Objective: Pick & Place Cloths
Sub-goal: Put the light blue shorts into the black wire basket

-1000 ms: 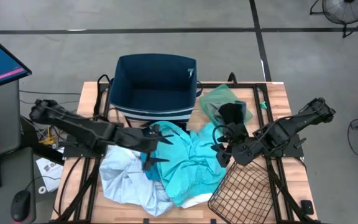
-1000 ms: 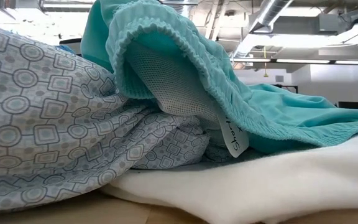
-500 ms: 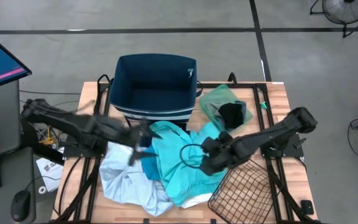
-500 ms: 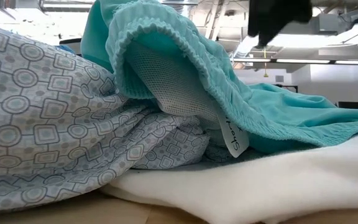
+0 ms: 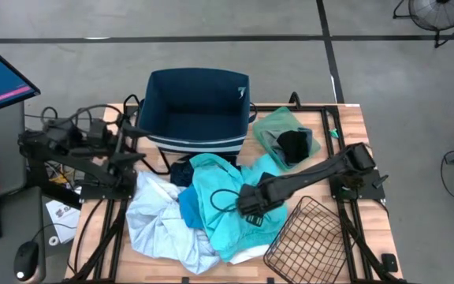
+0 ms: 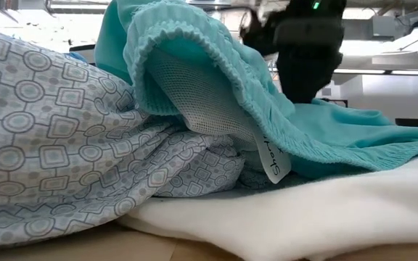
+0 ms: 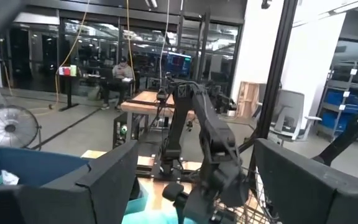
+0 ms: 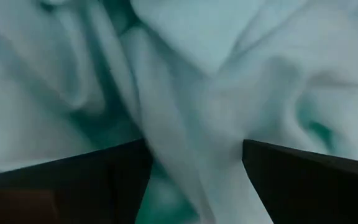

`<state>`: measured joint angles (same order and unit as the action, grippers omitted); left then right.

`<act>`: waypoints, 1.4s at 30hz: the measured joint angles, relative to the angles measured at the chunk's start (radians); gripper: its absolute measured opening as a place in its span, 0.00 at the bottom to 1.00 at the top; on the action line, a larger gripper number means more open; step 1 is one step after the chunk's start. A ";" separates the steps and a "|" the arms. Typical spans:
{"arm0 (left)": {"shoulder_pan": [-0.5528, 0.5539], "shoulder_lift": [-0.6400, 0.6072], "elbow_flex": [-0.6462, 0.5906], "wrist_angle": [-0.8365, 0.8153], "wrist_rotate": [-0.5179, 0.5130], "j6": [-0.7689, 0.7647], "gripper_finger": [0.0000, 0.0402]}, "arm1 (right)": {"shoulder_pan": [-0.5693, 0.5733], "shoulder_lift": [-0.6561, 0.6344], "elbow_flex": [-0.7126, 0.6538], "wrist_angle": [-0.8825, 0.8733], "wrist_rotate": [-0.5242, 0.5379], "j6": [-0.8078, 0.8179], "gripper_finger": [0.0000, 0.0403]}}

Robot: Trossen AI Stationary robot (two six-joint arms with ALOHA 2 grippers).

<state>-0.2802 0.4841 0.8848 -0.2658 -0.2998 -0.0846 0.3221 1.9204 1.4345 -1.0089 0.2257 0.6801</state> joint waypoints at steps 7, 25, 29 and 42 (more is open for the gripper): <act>0.000 -0.047 0.000 -0.097 -0.026 -0.050 0.76 | -0.024 0.026 0.000 0.022 -0.027 -0.013 0.14; 0.000 -0.047 -0.001 -0.172 -0.033 -0.025 0.32 | -0.027 -0.443 0.182 -0.108 0.320 0.209 0.00; 0.000 -0.047 -0.001 -0.173 -0.033 -0.024 0.16 | -0.006 -0.526 0.302 -0.106 0.417 0.194 0.00; 0.000 -0.047 -0.001 -0.177 -0.033 0.001 0.00 | 0.271 -0.559 0.621 -0.043 0.513 0.103 0.00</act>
<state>-0.2801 0.4374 0.8841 -0.4432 -0.3332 -0.0839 0.5934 1.3610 2.0555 -1.0519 0.7387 0.7832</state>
